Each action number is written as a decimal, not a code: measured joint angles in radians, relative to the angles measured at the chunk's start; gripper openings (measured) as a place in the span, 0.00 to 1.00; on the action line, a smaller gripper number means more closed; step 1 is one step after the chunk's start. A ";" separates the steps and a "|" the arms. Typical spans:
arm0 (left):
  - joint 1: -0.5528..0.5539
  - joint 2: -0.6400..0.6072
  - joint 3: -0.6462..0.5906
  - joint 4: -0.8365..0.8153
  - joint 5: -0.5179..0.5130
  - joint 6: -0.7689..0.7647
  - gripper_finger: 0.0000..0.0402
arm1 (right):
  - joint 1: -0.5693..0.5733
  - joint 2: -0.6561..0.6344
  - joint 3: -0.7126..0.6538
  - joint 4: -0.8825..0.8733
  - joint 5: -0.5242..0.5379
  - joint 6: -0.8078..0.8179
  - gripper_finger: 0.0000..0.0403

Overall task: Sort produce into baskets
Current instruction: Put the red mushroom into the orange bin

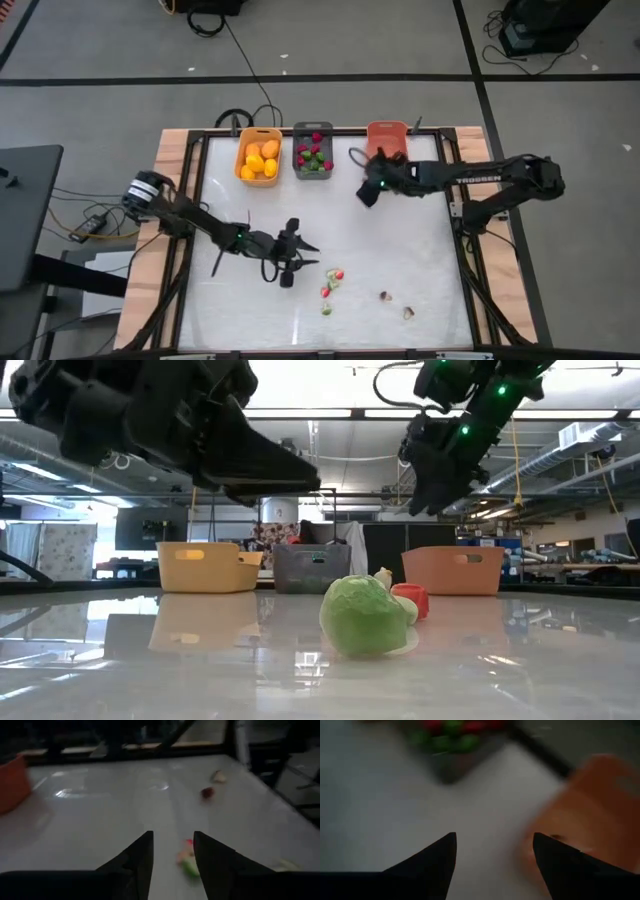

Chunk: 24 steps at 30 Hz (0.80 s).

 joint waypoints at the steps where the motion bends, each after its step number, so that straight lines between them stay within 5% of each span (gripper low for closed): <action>1: 0.000 0.019 0.000 0.035 0.023 0.009 0.37 | 0.024 0.011 0.000 0.014 -0.030 0.000 0.67; 14: 0.000 0.263 0.139 0.083 0.151 0.070 0.37 | 0.393 0.205 0.000 0.265 -0.288 0.024 0.60; 24: 0.006 0.277 0.150 0.072 0.108 0.085 0.37 | 0.557 0.432 -0.001 0.531 -0.311 0.012 0.59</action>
